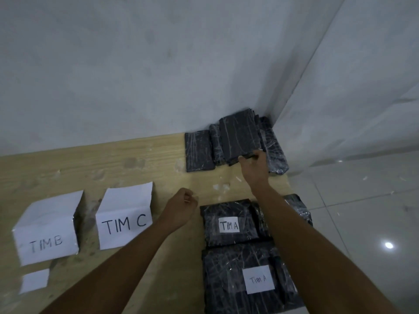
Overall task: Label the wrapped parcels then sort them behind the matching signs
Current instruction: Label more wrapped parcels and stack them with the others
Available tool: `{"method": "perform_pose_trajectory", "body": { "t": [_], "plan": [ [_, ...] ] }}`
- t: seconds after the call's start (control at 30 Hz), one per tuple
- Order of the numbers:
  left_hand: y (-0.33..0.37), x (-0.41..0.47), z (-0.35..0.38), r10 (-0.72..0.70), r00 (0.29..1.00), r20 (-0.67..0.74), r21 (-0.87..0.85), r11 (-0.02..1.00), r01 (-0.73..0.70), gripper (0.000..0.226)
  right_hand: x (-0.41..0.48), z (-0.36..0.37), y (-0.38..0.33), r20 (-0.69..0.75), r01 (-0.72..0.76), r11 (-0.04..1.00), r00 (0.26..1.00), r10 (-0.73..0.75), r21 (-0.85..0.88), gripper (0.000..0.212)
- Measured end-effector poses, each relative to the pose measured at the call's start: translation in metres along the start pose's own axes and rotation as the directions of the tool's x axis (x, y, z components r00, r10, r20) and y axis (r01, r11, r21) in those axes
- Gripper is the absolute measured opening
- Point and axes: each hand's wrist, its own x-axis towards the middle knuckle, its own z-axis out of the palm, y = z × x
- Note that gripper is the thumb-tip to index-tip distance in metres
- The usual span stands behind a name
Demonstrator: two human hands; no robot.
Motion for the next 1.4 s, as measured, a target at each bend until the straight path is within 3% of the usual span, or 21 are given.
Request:
{"method": "perform_pose_trajectory", "body": {
  "t": [0.1, 0.2, 0.3, 0.43, 0.7, 0.9, 1.03, 1.17, 1.27, 1.4],
  "plan": [
    [0.009, 0.005, -0.006, 0.027, 0.999, -0.035, -0.012, 1.000, -0.028, 0.014, 0.017, 0.005, -0.005, -0.041, 0.063, 0.991, 0.997, -0.068, -0.118, 0.085],
    [0.015, 0.005, -0.009, 0.051, 0.996, -0.070, -0.009, 0.999, -0.052, 0.016, 0.030, 0.006, -0.004, 0.009, -0.010, 0.968, 1.000, 0.013, -0.252, 0.095],
    [0.017, 0.003, -0.012, 0.053, 0.995, -0.082, -0.009, 0.999, -0.054, 0.017, 0.036, 0.004, -0.003, -0.014, -0.005, 0.957, 1.000, 0.001, -0.290, 0.076],
    [0.011, -0.002, -0.013, 0.037, 0.995, -0.096, -0.009, 0.999, -0.038, 0.017, 0.038, 0.006, -0.002, -0.034, -0.030, 0.978, 0.999, 0.023, -0.208, 0.042],
    [0.000, -0.010, -0.026, 0.049, 0.995, -0.092, -0.009, 0.999, -0.050, 0.024, 0.005, 0.013, 0.005, -0.177, 0.031, 0.998, 0.984, -0.021, 0.055, 0.031],
    [-0.021, -0.024, -0.051, 0.021, 0.993, -0.117, -0.127, 0.991, -0.036, 0.019, -0.050, 0.014, 0.022, -0.096, 0.124, 0.990, 0.988, -0.118, 0.066, 0.033],
    [-0.051, -0.035, -0.078, -0.021, 0.987, -0.159, -0.169, 0.986, -0.007, 0.021, -0.100, 0.029, 0.030, 0.052, 0.182, 0.980, 0.981, -0.186, 0.080, 0.024],
    [-0.091, -0.062, -0.116, -0.066, 0.966, -0.249, -0.370, 0.928, -0.032, 0.033, -0.154, 0.060, 0.038, 0.209, 0.214, 0.977, 0.955, -0.211, 0.006, 0.021],
    [-0.127, -0.089, -0.142, -0.022, 0.954, -0.300, -0.358, 0.929, -0.091, 0.026, -0.195, 0.089, 0.046, 0.279, 0.199, 0.979, 0.944, -0.178, -0.049, 0.023],
    [-0.185, -0.124, -0.162, 0.054, 0.962, -0.269, -0.177, 0.979, -0.104, 0.016, -0.240, 0.121, 0.066, 0.345, 0.137, 0.987, 0.933, -0.102, -0.078, 0.024]
  ]
}}
